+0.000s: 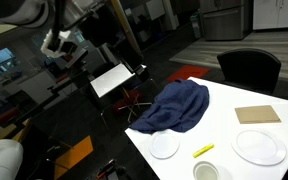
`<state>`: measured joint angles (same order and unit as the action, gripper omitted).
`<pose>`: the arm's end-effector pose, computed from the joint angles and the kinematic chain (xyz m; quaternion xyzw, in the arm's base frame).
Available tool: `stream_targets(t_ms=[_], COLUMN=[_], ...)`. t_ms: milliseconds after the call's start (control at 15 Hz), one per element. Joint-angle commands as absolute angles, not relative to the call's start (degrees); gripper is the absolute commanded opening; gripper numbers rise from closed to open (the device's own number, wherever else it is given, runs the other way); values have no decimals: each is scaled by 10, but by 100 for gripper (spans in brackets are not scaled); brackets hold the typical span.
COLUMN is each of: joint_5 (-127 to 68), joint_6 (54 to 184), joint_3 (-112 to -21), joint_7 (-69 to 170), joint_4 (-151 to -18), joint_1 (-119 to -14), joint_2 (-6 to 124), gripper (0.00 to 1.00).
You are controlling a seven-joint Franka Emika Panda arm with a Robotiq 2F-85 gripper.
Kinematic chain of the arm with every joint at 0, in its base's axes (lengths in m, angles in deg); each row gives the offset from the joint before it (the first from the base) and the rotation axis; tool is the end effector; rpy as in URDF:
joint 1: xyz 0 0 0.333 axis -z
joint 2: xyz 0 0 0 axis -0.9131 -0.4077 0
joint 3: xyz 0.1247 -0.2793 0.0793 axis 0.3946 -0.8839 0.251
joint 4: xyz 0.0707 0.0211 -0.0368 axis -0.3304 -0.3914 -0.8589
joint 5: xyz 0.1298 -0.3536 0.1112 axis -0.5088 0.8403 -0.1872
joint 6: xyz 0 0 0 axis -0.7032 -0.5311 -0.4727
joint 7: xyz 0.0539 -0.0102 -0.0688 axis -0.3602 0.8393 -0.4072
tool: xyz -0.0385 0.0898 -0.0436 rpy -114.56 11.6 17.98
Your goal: Pick up the marker and put it in the cup
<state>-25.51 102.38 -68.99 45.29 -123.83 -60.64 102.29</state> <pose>0.4220 -0.1001 0.5468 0.9910 -0.0703 0.1062 0.0403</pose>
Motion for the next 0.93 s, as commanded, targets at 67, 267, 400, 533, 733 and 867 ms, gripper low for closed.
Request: stream_targets(t_ms=[67,267,400,533,733,867], joint_5=[-205,-205,-212,-220,-214,-212], joint_6=[1118,1180,1220,1253,1306,1336], joint_3=[-658,-664,-669,-673,-675,-678], joint_7=[543,574,573,561,566,572], joint_4=[-1218,-1215,-1215,-1214,-1214,-1211], joint_1=[-585,-586,-588,-592,-596,-599], joint_2=[917,847,803,764,705,669], gripper=[100,100,100,100,100,100])
